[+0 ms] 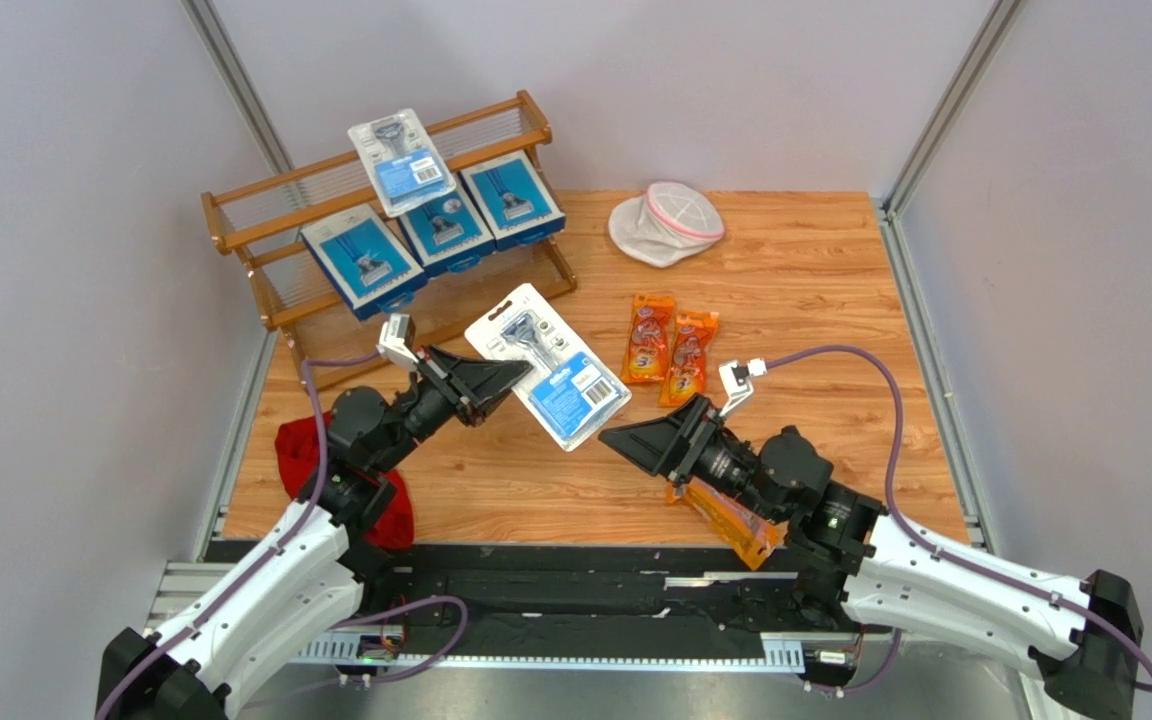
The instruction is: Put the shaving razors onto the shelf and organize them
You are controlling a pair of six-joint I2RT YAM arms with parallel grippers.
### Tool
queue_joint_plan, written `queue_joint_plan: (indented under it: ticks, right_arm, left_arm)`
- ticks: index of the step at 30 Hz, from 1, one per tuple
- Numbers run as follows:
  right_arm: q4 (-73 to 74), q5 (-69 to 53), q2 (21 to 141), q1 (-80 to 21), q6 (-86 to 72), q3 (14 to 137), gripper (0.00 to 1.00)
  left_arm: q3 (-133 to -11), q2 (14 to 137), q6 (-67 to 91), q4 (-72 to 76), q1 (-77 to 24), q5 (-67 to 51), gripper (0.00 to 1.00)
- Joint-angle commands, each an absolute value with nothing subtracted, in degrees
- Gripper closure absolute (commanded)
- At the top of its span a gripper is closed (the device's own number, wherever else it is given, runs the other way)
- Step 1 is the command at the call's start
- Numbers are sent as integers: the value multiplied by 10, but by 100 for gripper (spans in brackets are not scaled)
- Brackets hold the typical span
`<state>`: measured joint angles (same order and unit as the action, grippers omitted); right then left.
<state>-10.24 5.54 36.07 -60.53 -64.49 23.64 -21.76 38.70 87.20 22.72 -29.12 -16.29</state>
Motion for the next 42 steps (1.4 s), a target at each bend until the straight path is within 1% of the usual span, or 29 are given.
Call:
queue_joint_plan:
  ticks: [1, 5, 9, 12, 13, 15, 18, 19, 21, 24, 25, 26, 27, 29, 30, 33, 35, 37, 38, 39, 40, 42]
  right_arm:
    - [-210, 83, 378, -612, -647, 226, 14]
    - [-262, 81, 406, -612, -629, 233, 19]
    - [-296, 70, 452, -612, -618, 246, 26]
    - [-319, 63, 473, -612, -625, 251, 36]
    - [-329, 61, 487, -612, -628, 252, 42]
    - [-331, 58, 497, -612, -631, 257, 46]
    - [-341, 62, 500, -612, -628, 259, 49]
    - [-340, 67, 498, -612, -627, 260, 51]
    - [-340, 69, 496, -611, -619, 263, 53]
    - [-330, 68, 497, -612, -614, 273, 65]
    - [-326, 65, 497, -612, -615, 275, 73]
    - [-326, 63, 499, -612, -616, 277, 77]
    - [-327, 62, 502, -612, -617, 276, 84]
    - [-325, 63, 502, -612, -621, 275, 90]
    - [-324, 64, 503, -612, -624, 274, 94]
    - [-321, 66, 499, -612, -625, 272, 100]
    - [-316, 69, 495, -612, -625, 271, 100]
    - [-308, 71, 488, -612, -624, 269, 100]
    - [-306, 74, 486, -612, -624, 268, 100]
    - [-302, 76, 484, -612, -625, 267, 100]
    - [-301, 76, 481, -612, -624, 264, 100]
    - [-291, 81, 474, -612, -622, 264, 100]
  left_arm:
    - [-236, 385, 886, 280, -290, -162, 100]
    - [-229, 381, 888, 279, -290, -159, 100]
    - [-227, 381, 888, 279, -290, -163, 100]
    - [-227, 380, 887, 271, -290, -167, 100]
    - [-228, 376, 885, 265, -290, -167, 100]
    - [-226, 373, 883, 259, -290, -166, 100]
    - [-224, 367, 881, 251, -290, -174, 100]
    - [-222, 365, 881, 249, -290, -177, 100]
    - [-219, 360, 881, 246, -290, -178, 100]
    - [-213, 352, 880, 240, -290, -176, 100]
    - [-213, 350, 880, 237, -290, -177, 100]
    - [-213, 349, 879, 236, -290, -177, 100]
    - [-212, 350, 879, 235, -290, -178, 100]
    - [-213, 349, 877, 235, -290, -182, 100]
    - [-212, 348, 876, 233, -290, -183, 100]
    - [-214, 341, 869, 220, -290, -182, 100]
    - [-216, 337, 860, 207, -290, -181, 100]
    - [-223, 329, 844, 180, -290, -178, 83]
    - [-227, 325, 838, 168, -290, -178, 55]
    - [-231, 320, 825, 144, -290, -177, 42]
    - [-240, 319, 818, 128, -290, -177, 33]
    - [-251, 315, 794, 86, -290, -177, 22]
